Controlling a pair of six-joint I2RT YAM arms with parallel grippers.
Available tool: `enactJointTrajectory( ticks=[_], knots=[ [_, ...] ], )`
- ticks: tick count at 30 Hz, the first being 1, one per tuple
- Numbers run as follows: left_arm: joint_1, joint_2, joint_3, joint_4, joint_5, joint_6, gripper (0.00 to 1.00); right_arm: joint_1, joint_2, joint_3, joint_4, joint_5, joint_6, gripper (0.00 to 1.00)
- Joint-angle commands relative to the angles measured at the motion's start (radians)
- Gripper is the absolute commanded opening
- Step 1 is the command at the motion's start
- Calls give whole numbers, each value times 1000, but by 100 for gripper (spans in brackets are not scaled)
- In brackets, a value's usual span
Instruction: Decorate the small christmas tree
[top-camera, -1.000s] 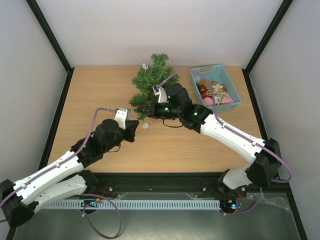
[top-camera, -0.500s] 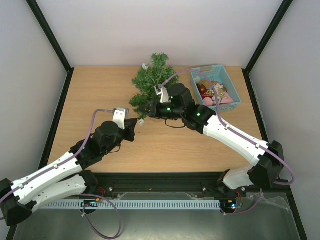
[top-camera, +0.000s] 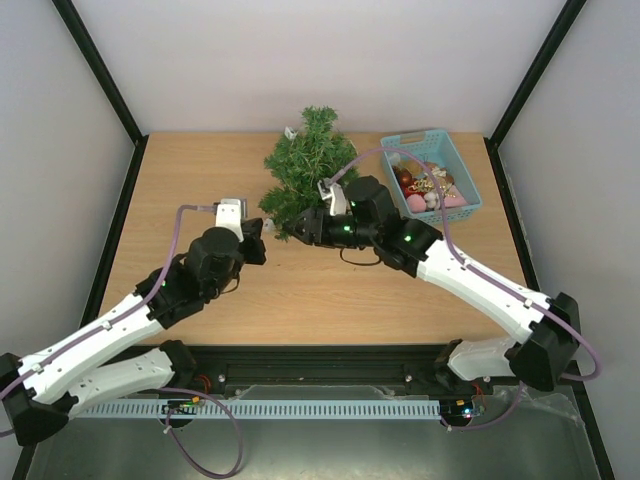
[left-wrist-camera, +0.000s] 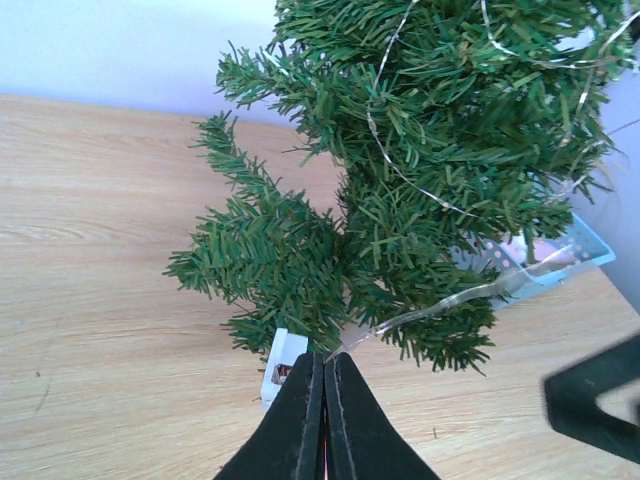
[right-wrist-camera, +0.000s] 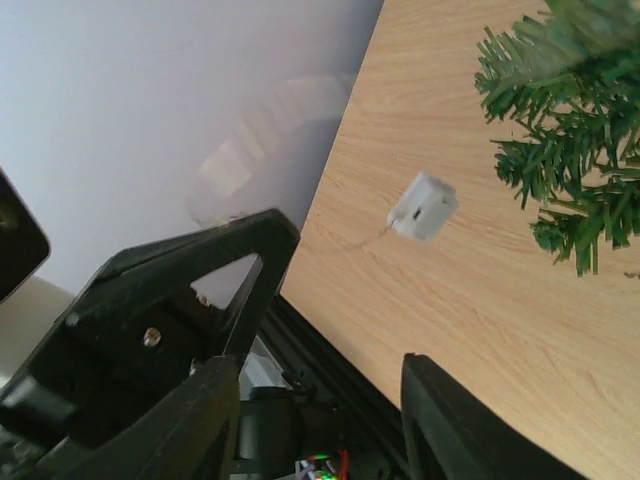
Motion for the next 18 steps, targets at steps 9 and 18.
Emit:
enactJointTrajectory(
  ticks=[9,18],
  knots=[
    [158,127,107,-3,45,20,2,-3,-225,-83,-163,74,-35,63],
    [346,245,191,107,171,91,2,-1,-429,-179,-267,157,-29,66]
  ],
)
